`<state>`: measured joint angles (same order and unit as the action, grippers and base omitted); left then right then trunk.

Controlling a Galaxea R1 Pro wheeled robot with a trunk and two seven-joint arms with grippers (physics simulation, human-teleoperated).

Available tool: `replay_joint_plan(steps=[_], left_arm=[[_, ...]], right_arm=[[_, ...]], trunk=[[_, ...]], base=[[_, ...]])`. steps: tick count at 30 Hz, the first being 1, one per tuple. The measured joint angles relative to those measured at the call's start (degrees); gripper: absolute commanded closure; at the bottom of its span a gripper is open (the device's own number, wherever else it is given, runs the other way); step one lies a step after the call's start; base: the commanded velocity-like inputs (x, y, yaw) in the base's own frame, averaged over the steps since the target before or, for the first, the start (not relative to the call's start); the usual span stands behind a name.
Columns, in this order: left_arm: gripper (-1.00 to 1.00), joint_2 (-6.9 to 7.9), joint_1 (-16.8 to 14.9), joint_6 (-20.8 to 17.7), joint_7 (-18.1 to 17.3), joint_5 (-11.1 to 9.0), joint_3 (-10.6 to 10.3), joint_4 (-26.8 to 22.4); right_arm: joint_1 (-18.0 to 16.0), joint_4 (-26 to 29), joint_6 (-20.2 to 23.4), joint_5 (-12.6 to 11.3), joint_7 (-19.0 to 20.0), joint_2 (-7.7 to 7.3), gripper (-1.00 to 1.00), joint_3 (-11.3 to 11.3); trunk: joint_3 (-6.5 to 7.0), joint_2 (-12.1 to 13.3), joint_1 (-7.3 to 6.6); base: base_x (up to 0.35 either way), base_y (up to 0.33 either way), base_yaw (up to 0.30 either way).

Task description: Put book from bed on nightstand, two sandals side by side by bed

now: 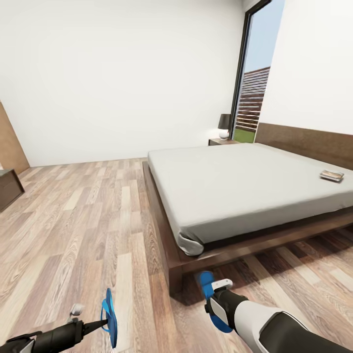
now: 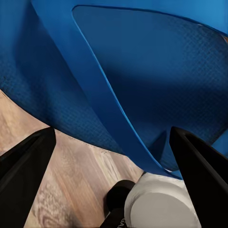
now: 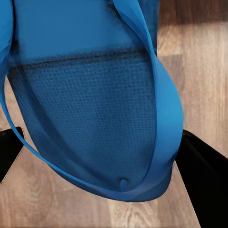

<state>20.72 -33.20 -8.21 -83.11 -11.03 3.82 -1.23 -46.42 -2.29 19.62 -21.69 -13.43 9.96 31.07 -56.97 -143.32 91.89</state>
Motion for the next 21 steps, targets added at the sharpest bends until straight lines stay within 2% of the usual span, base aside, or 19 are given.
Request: replay_joint_plan(steps=[8,15,17,21], left_arm=[[1.00,-0.31,0.00,-0.21,-0.08,-1.14,-0.14,-0.04],[1.00,-0.52,0.00,-0.52,-0.23,-1.30,-0.07,0.00],[1.00,-0.51,0.00,-0.65,-2.14,-1.71,0.06,0.00],[1.00,-0.44,0.00,-0.70,-4.93,-3.76,0.12,0.00]], right_arm=[[0.03,0.16,0.11,-0.04,-0.02,0.00,1.00,0.03],[0.02,0.32,0.14,-0.18,-0.03,0.00,1.00,-0.02],[0.03,0.41,0.34,-0.31,-0.03,0.00,1.00,-0.10],[0.01,0.49,0.45,-0.57,-0.03,0.00,1.00,-0.33]], trunk=[[0.00,0.00,0.00],[0.00,0.00,0.00],[0.00,0.00,0.00],[0.00,0.00,0.00]], base=[[0.000,0.000,0.167],[0.000,0.000,0.034],[0.000,0.000,0.003],[0.000,0.000,0.001]])
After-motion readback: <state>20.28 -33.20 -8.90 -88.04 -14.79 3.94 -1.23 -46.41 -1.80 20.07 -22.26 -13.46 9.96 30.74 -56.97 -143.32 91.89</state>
